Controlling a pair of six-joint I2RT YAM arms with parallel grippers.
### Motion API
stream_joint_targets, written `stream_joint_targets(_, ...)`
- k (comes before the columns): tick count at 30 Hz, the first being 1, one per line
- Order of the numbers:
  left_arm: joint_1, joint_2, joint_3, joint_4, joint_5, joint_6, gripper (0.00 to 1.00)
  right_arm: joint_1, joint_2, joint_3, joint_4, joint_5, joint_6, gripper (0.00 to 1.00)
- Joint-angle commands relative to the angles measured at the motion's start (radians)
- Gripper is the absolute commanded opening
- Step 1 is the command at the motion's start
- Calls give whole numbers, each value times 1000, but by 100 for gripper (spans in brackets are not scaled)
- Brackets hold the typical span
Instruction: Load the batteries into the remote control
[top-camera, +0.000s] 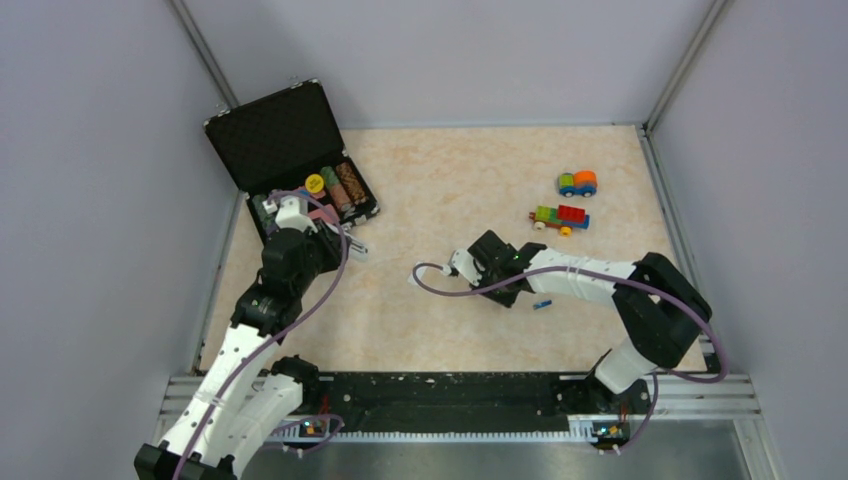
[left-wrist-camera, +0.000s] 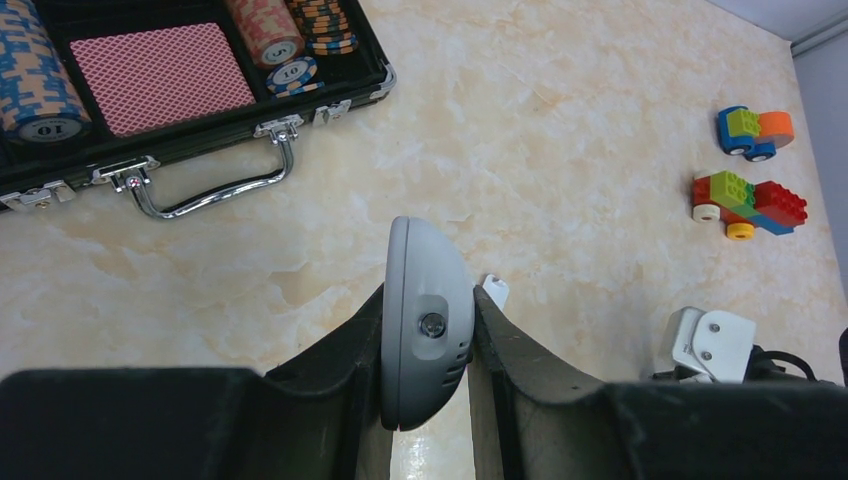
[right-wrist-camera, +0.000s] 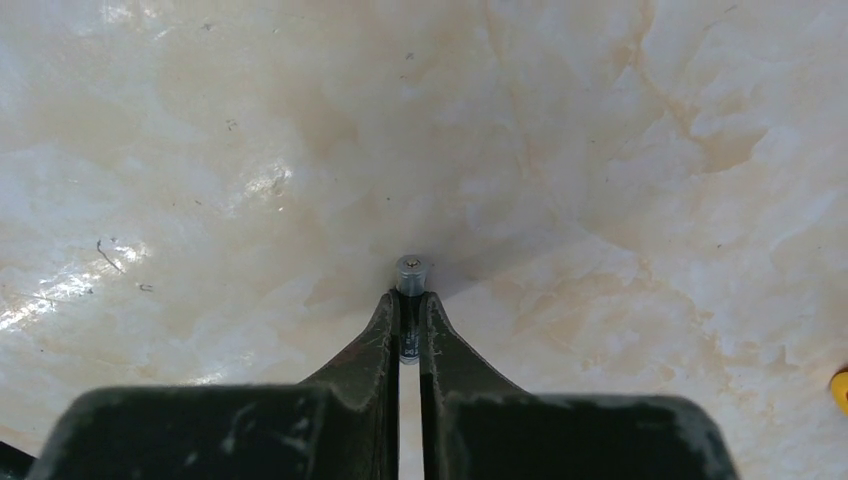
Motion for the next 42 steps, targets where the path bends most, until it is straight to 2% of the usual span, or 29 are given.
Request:
stream_joint_targets(1, 5, -4, 7, 65, 58, -17, 0, 5, -44, 6, 72, 6, 43, 0)
stream_joint_targets(5, 5, 6, -32, 102, 157, -52, 0, 5, -200, 4, 131, -25, 98, 0)
stream_joint_targets(10, 5, 24, -77, 223, 370, -111, 0, 6, -356, 62, 211, -52, 251, 0)
stream_joint_targets(14, 5, 71, -59, 259, 502, -150, 0, 22, -383, 174, 234, -30, 475, 0)
stream_joint_targets(17, 5, 100, -29, 251, 588, -196, 0, 66, -422, 174, 358, -135, 511, 0)
stream_joint_targets(22, 5, 132, 44, 152, 662, -233, 0, 128, -407, 208, 441, -163, 573, 0)
stream_joint_targets(27, 5, 141, 69, 144, 704, -295, 0, 190, -382, 217, 503, -216, 574, 0)
stream_joint_targets(31, 5, 165, 124, 58, 705, -296, 0, 228, -356, 217, 499, -204, 544, 0)
stream_joint_targets(42, 5, 248, 201, -51, 773, -305, 0, 237, -322, 198, 527, -177, 475, 0)
